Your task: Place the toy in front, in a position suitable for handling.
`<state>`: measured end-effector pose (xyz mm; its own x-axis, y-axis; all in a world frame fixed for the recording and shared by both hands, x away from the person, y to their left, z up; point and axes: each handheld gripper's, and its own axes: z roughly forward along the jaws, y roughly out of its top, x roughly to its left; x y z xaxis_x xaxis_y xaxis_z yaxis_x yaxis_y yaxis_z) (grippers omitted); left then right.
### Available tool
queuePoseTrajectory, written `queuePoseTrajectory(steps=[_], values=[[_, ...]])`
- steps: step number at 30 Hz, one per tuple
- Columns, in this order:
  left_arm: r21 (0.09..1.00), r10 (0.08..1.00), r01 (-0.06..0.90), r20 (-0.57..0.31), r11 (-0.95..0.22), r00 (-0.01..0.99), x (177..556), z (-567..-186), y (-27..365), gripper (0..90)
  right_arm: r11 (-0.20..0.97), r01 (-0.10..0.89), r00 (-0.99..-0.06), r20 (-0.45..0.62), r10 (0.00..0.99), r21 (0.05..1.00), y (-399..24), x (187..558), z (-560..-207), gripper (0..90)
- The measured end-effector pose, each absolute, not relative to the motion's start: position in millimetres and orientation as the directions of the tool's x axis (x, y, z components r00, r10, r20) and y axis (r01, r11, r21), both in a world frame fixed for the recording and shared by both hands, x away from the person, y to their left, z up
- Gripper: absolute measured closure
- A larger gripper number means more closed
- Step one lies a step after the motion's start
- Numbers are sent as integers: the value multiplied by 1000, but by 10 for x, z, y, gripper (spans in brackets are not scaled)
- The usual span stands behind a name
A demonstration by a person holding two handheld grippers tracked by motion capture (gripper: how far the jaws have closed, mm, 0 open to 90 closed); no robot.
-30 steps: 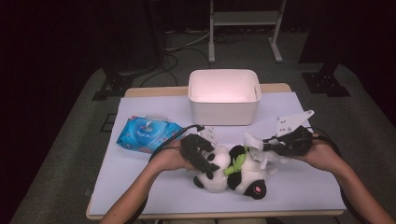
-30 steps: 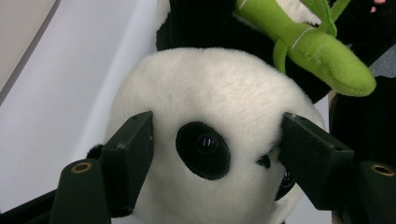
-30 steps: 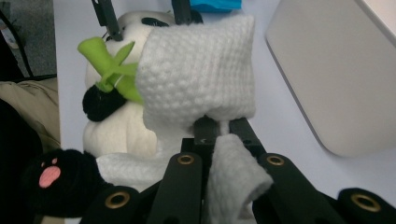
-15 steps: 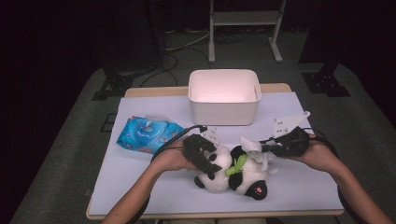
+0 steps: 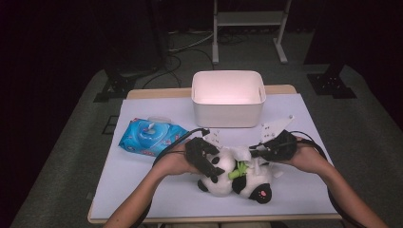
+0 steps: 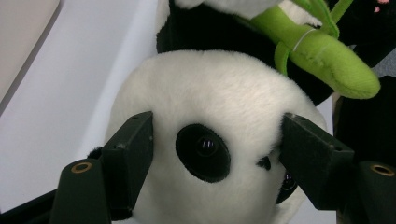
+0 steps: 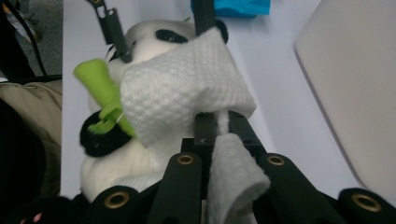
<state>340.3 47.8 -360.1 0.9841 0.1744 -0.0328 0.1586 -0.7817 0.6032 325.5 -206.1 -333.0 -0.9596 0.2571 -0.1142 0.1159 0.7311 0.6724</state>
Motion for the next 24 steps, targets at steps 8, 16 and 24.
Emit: queuePoseTrajectory(steps=[8, 16, 24], values=[[596, 199, 188, -49, -780, 979, 3465, -3604, 461, 287, 699, 145, -962, -67, 266, 700, -2266, 3080, -3534, 829], [599, 212, 204, -59, -774, 975, 3512, -3611, 458, 289, 638, 206, -950, -5, 312, 742, -2533, 2971, -3704, 829], [603, 239, 233, -72, -763, 968, 3552, -3630, 439, 295, 657, 198, -949, -24, 313, 728, -2665, 2828, -3689, 828]])
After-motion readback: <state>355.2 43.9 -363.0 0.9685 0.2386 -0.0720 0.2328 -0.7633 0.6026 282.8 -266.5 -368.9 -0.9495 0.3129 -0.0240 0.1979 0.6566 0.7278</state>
